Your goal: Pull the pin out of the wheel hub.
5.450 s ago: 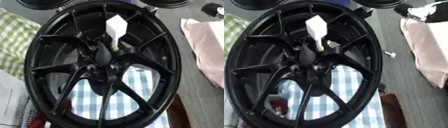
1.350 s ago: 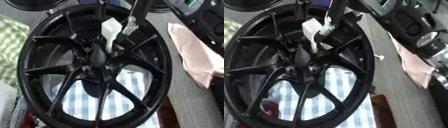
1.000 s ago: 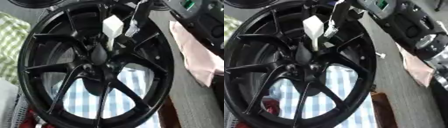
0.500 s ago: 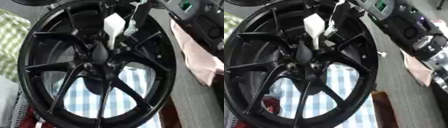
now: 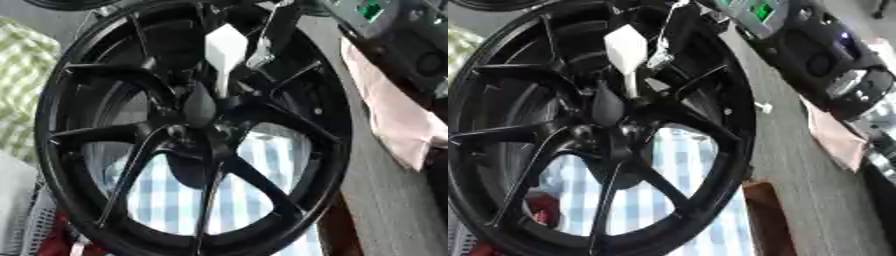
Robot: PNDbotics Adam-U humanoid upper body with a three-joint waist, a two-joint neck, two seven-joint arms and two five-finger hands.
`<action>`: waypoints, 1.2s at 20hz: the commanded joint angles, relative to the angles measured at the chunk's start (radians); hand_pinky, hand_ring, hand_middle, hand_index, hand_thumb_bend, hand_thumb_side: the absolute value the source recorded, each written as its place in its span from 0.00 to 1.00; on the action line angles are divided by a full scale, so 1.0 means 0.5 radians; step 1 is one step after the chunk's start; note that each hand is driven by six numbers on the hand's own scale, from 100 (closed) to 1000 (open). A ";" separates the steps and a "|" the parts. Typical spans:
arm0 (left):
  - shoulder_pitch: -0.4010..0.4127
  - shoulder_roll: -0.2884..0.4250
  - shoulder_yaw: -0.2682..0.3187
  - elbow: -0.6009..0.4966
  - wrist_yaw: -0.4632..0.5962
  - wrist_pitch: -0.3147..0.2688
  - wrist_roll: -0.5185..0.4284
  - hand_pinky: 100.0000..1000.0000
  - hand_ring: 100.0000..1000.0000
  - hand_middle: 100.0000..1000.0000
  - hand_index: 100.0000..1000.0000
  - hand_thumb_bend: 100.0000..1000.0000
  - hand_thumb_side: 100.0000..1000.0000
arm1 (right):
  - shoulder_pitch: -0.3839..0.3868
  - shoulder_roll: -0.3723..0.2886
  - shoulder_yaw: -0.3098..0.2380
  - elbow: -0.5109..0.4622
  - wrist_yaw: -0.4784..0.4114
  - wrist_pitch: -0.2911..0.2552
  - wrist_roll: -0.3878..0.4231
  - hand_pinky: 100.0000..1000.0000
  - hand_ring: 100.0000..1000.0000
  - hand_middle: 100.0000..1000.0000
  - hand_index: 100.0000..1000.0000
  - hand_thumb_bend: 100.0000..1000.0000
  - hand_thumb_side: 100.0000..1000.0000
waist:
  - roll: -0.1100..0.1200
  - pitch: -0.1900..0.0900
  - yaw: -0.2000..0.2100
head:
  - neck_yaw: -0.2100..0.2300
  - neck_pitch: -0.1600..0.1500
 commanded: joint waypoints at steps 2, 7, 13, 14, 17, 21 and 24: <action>0.000 0.033 0.025 -0.022 0.010 -0.002 0.006 0.64 0.58 0.59 0.67 0.50 0.61 | -0.003 -0.097 -0.044 -0.094 -0.049 0.029 0.005 0.85 0.67 0.53 0.63 0.47 0.16 | -0.025 -0.014 0.000 | 0.005 0.008; 0.005 0.032 0.027 -0.019 0.008 -0.001 0.008 0.64 0.58 0.59 0.67 0.50 0.61 | 0.001 -0.105 -0.051 -0.112 -0.121 0.071 0.041 0.84 0.64 0.46 0.60 0.45 0.11 | -0.026 -0.020 0.000 | 0.008 0.014; 0.013 0.032 0.030 -0.017 0.006 -0.002 0.009 0.64 0.58 0.59 0.67 0.50 0.61 | -0.025 -0.100 -0.064 -0.116 -0.198 0.135 0.068 0.83 0.62 0.44 0.59 0.45 0.10 | -0.025 -0.034 -0.009 | 0.007 0.024; 0.013 0.032 0.030 -0.017 0.006 -0.003 0.009 0.64 0.58 0.59 0.67 0.50 0.61 | -0.029 -0.101 -0.066 -0.119 -0.206 0.142 0.067 0.83 0.62 0.44 0.59 0.45 0.09 | -0.025 -0.036 -0.010 | 0.007 0.024; 0.016 0.030 0.031 -0.016 0.006 -0.003 0.010 0.64 0.58 0.59 0.67 0.50 0.61 | -0.033 -0.102 -0.073 -0.121 -0.225 0.159 0.055 0.83 0.61 0.43 0.59 0.45 0.08 | -0.026 -0.041 -0.011 | 0.007 0.020; 0.019 0.029 0.033 -0.016 0.006 -0.004 0.013 0.64 0.58 0.59 0.67 0.50 0.61 | -0.039 -0.100 -0.079 -0.112 -0.245 0.188 0.044 0.81 0.60 0.43 0.58 0.40 0.05 | -0.027 -0.046 -0.012 | 0.009 0.020; 0.019 0.027 0.032 -0.017 0.005 -0.004 0.012 0.64 0.58 0.59 0.67 0.50 0.60 | -0.044 -0.093 -0.073 -0.103 -0.240 0.230 0.028 0.78 0.58 0.42 0.56 0.33 0.00 | -0.029 -0.047 -0.009 | 0.008 0.014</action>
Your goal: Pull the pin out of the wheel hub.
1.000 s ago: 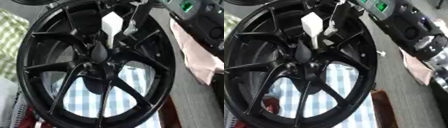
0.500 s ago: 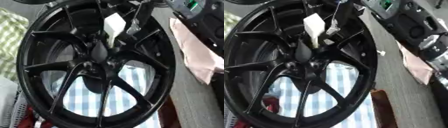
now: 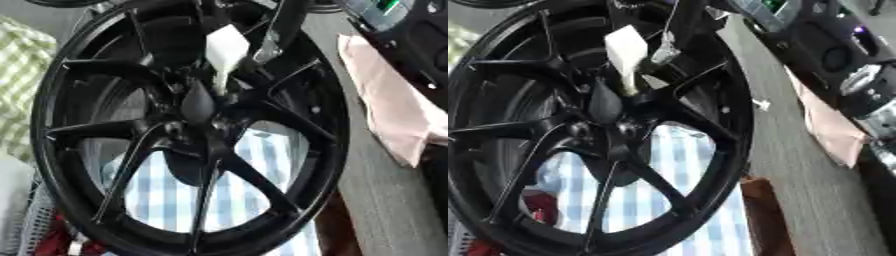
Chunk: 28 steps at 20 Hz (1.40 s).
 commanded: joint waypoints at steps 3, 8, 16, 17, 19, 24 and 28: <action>0.003 0.023 0.024 -0.017 0.005 -0.001 0.008 0.64 0.58 0.59 0.67 0.50 0.60 | -0.050 -0.044 -0.032 -0.008 -0.017 0.082 -0.036 0.74 0.56 0.41 0.52 0.35 0.04 | -0.025 -0.047 0.007 | 0.006 -0.006; 0.004 0.019 0.027 -0.018 0.004 -0.002 0.012 0.64 0.58 0.59 0.67 0.51 0.60 | -0.054 -0.033 -0.019 -0.005 -0.046 0.152 -0.072 0.71 0.53 0.35 0.48 0.36 0.07 | -0.027 -0.049 0.016 | 0.004 -0.007; 0.010 0.021 0.030 -0.018 0.000 -0.001 0.015 0.64 0.58 0.59 0.68 0.51 0.60 | -0.070 -0.031 -0.031 -0.008 -0.170 0.254 -0.080 0.68 0.49 0.30 0.42 0.37 0.15 | -0.029 -0.068 0.013 | 0.003 0.001; 0.011 0.021 0.030 -0.018 -0.001 -0.001 0.016 0.64 0.58 0.58 0.68 0.51 0.60 | -0.074 -0.033 -0.034 -0.012 -0.177 0.264 -0.085 0.68 0.49 0.29 0.42 0.37 0.16 | -0.028 -0.071 0.012 | 0.002 0.001; 0.014 0.021 0.032 -0.018 -0.002 -0.002 0.018 0.64 0.58 0.58 0.68 0.51 0.60 | -0.083 -0.038 -0.046 -0.018 -0.196 0.287 -0.099 0.67 0.48 0.28 0.41 0.37 0.19 | -0.026 -0.079 0.008 | 0.003 0.003; 0.025 0.022 0.037 -0.016 -0.005 -0.004 0.023 0.64 0.58 0.58 0.68 0.51 0.60 | -0.105 -0.059 -0.094 -0.030 -0.250 0.358 -0.147 0.66 0.46 0.27 0.40 0.37 0.22 | -0.020 -0.099 -0.006 | 0.005 0.007; 0.030 0.021 0.038 -0.015 -0.008 -0.004 0.023 0.64 0.58 0.58 0.68 0.51 0.60 | -0.125 -0.081 -0.131 -0.059 -0.277 0.389 -0.198 0.66 0.46 0.27 0.40 0.37 0.23 | -0.014 -0.111 -0.015 | 0.007 0.011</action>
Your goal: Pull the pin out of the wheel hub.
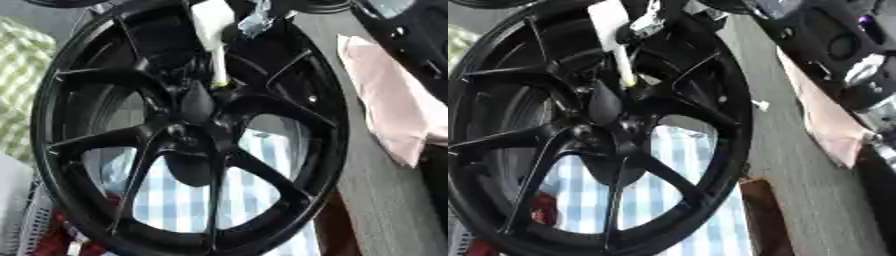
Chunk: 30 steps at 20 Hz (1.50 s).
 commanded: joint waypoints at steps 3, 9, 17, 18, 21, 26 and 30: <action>0.007 0.038 0.030 -0.014 -0.006 -0.002 0.008 0.64 0.58 0.58 0.68 0.51 0.60 | -0.056 -0.108 -0.109 -0.060 -0.078 0.033 -0.089 0.66 0.45 0.26 0.39 0.37 0.23 | -0.003 -0.104 -0.011 | 0.012 0.015; 0.021 0.039 0.037 -0.013 -0.009 -0.004 0.014 0.64 0.58 0.58 0.68 0.52 0.60 | 0.009 -0.263 -0.271 -0.135 -0.236 0.048 -0.259 0.66 0.45 0.26 0.39 0.37 0.21 | 0.017 -0.116 -0.043 | 0.027 0.022; 0.032 0.032 0.055 -0.011 -0.007 -0.011 0.036 0.64 0.58 0.58 0.68 0.52 0.60 | 0.606 -0.766 -0.711 -0.373 -0.484 -0.037 -0.685 0.67 0.45 0.26 0.39 0.37 0.20 | 0.080 -0.106 -0.106 | 0.082 0.007; 0.032 0.030 0.057 -0.012 -0.007 -0.012 0.039 0.64 0.58 0.58 0.68 0.52 0.60 | 0.725 -0.827 -0.788 -0.401 -0.522 -0.057 -0.759 0.67 0.45 0.26 0.39 0.37 0.20 | 0.090 -0.102 -0.115 | 0.090 0.004; 0.031 0.024 0.067 -0.014 -0.007 -0.016 0.050 0.64 0.58 0.58 0.68 0.52 0.60 | 1.057 -0.936 -1.013 -0.445 -0.579 -0.122 -0.970 0.67 0.45 0.26 0.39 0.36 0.18 | 0.117 -0.092 -0.144 | 0.120 -0.008; 0.038 0.011 0.086 -0.016 -0.009 -0.022 0.071 0.64 0.58 0.58 0.68 0.52 0.59 | 1.515 -0.904 -1.323 -0.467 -0.501 -0.235 -1.253 0.68 0.46 0.27 0.40 0.36 0.17 | 0.155 -0.078 -0.191 | 0.194 -0.023; 0.042 0.001 0.099 -0.019 -0.010 -0.027 0.088 0.64 0.58 0.58 0.68 0.52 0.59 | 1.841 -0.730 -1.485 -0.561 -0.208 -0.259 -1.406 0.69 0.47 0.29 0.43 0.37 0.17 | 0.181 -0.074 -0.214 | 0.255 -0.034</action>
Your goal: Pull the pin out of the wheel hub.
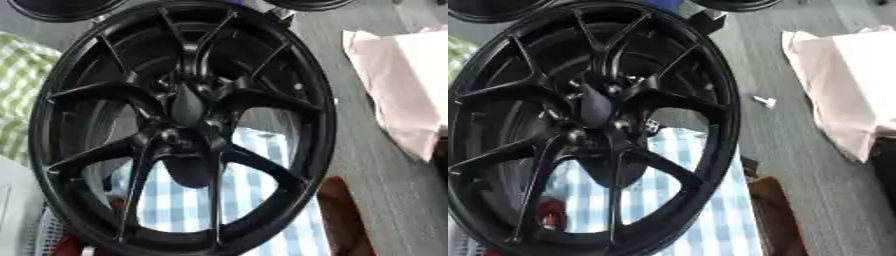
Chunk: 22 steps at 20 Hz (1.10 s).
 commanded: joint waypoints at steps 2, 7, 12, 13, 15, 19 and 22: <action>0.003 0.020 0.036 -0.031 -0.005 -0.008 0.019 0.64 0.58 0.58 0.68 0.52 0.59 | 0.208 0.131 -0.161 -0.148 0.398 0.019 -0.155 0.71 0.49 0.32 0.46 0.36 0.13 | 0.037 -0.041 -0.009 | 0.073 -0.035; 0.000 0.007 0.037 -0.034 -0.005 -0.009 0.022 0.64 0.58 0.58 0.68 0.52 0.59 | 0.446 0.401 -0.217 -0.311 0.928 0.111 -0.241 0.79 0.63 0.55 0.67 0.33 0.00 | 0.052 -0.045 -0.010 | 0.128 -0.043; 0.001 0.001 0.038 -0.034 -0.006 -0.009 0.025 0.64 0.58 0.58 0.68 0.52 0.59 | 0.588 0.677 -0.291 -0.443 1.241 0.134 -0.280 0.84 0.76 0.73 0.84 0.63 0.23 | 0.057 -0.045 -0.010 | 0.154 -0.039; 0.001 0.001 0.038 -0.034 -0.006 -0.008 0.025 0.64 0.58 0.58 0.68 0.52 0.59 | 0.602 0.714 -0.303 -0.448 1.251 0.143 -0.302 0.85 0.77 0.75 0.85 0.65 0.22 | 0.057 -0.046 -0.010 | 0.157 -0.039; 0.000 0.000 0.037 -0.034 -0.006 -0.008 0.024 0.64 0.58 0.58 0.68 0.52 0.59 | 0.617 0.749 -0.317 -0.446 1.246 0.153 -0.338 0.85 0.78 0.76 0.85 0.65 0.22 | 0.056 -0.048 -0.011 | 0.160 -0.040; 0.000 -0.001 0.038 -0.035 -0.006 -0.008 0.024 0.64 0.58 0.58 0.68 0.52 0.59 | 0.611 0.772 -0.332 -0.439 1.230 0.162 -0.366 0.85 0.76 0.76 0.84 0.65 0.21 | 0.056 -0.051 -0.012 | 0.163 -0.043; -0.003 -0.003 0.033 -0.037 -0.005 -0.007 0.020 0.64 0.58 0.58 0.68 0.52 0.59 | 0.564 0.804 -0.338 -0.482 1.142 0.199 -0.455 0.84 0.74 0.72 0.81 0.55 0.14 | 0.050 -0.054 -0.005 | 0.160 -0.044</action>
